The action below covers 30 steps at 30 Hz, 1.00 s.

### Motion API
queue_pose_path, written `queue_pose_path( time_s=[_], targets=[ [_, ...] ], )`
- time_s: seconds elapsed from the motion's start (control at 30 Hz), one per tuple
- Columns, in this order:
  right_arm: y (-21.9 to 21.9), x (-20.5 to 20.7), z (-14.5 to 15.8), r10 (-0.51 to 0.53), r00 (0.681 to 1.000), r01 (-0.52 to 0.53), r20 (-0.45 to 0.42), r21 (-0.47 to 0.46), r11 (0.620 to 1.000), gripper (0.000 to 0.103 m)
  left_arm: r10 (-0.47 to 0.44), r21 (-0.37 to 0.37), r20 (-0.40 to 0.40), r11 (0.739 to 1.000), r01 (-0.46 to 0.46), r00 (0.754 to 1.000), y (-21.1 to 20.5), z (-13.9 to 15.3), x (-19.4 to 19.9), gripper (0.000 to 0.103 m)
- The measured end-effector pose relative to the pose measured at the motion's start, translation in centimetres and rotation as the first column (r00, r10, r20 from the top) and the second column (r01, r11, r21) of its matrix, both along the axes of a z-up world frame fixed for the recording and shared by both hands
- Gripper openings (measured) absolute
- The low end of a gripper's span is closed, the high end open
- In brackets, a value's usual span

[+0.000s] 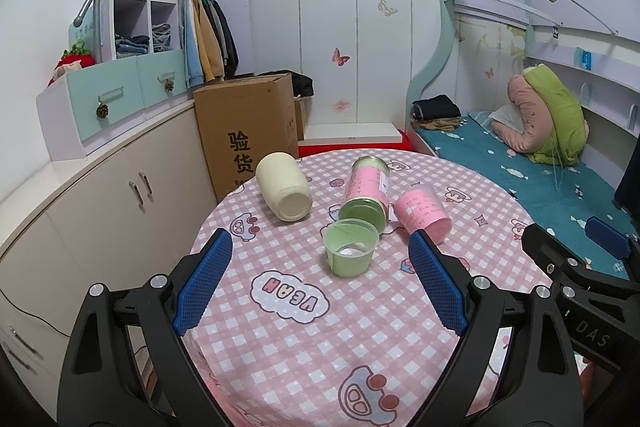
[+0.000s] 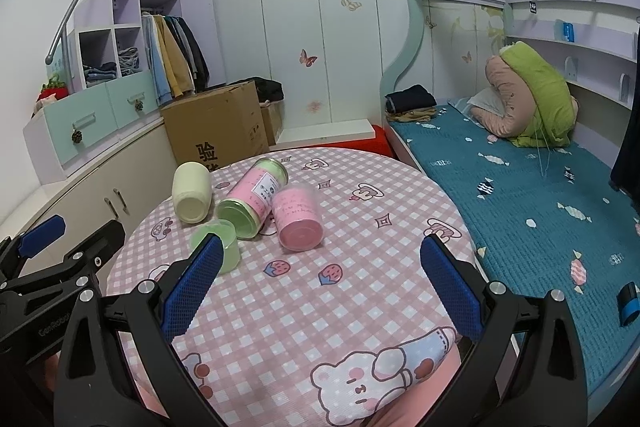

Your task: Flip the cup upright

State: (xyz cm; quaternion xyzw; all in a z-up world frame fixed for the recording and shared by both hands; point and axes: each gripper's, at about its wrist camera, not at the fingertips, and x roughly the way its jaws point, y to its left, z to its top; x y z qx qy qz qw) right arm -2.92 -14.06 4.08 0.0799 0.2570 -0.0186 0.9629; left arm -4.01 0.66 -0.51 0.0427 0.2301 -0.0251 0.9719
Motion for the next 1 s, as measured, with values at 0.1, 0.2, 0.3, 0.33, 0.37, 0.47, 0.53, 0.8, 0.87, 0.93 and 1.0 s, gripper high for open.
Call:
queue_pose_path(
  time_s=[0.1, 0.2, 0.3, 0.33, 0.37, 0.47, 0.53, 0.8, 0.87, 0.93, 1.0],
  targets=[
    [0.20, -0.02, 0.01, -0.003, 1.000, 0.003, 0.002, -0.020, 1.000, 0.095, 0.003, 0.004, -0.004, 1.000, -0.003, 1.000, -0.12, -0.13, 0.13, 0.090],
    [0.23, -0.03, -0.01, -0.002, 1.000, 0.002, 0.003, -0.024, 1.000, 0.095, 0.004, 0.003, -0.010, 1.000, -0.004, 1.000, -0.18, -0.24, 0.19, 0.090],
    [0.29, 0.06, -0.03, -0.005, 1.000, 0.005, 0.002, -0.024, 1.000, 0.095, 0.001, 0.000, -0.013, 1.000, -0.001, 1.000, -0.11, -0.26, 0.28, 0.090],
    [0.32, 0.05, -0.03, -0.006, 1.000, 0.006, 0.002, -0.026, 1.000, 0.095, 0.003, -0.001, -0.013, 1.000, -0.003, 1.000, -0.11, -0.27, 0.27, 0.090],
    [0.35, 0.09, -0.02, -0.006, 1.000, 0.006, 0.002, -0.026, 1.000, 0.095, 0.005, -0.004, -0.013, 1.000, -0.005, 1.000, -0.11, -0.30, 0.38, 0.090],
    [0.34, 0.11, 0.00, -0.006, 1.000, 0.006, 0.002, -0.024, 1.000, 0.095, 0.006, -0.007, -0.017, 1.000, -0.007, 1.000, -0.06, -0.36, 0.53, 0.090],
    [0.37, 0.15, 0.01, -0.007, 1.000, 0.007, 0.003, -0.027, 1.000, 0.095, 0.011, -0.007, -0.018, 1.000, -0.011, 1.000, 0.00, -0.47, 0.55, 0.091],
    [0.39, 0.16, 0.15, 0.003, 1.000, -0.003, 0.003, -0.008, 1.000, 0.095, 0.006, -0.002, -0.020, 1.000, -0.006, 1.000, 0.00, -0.61, 0.62, 0.093],
    [0.31, 0.18, 0.12, 0.017, 1.000, -0.016, -0.004, 0.010, 1.000, 0.095, 0.008, -0.010, -0.033, 1.000, -0.008, 0.999, 0.09, -0.77, 0.77, 0.093],
    [0.26, 0.17, 0.07, 0.017, 1.000, -0.017, -0.005, 0.014, 1.000, 0.095, 0.001, -0.017, -0.044, 1.000, -0.002, 0.999, 0.16, -0.87, 0.89, 0.093],
    [0.26, 0.20, 0.06, 0.017, 1.000, -0.017, -0.008, 0.008, 1.000, 0.095, 0.000, -0.013, -0.044, 1.000, 0.000, 0.999, 0.15, -0.92, 0.96, 0.093]
  ],
)
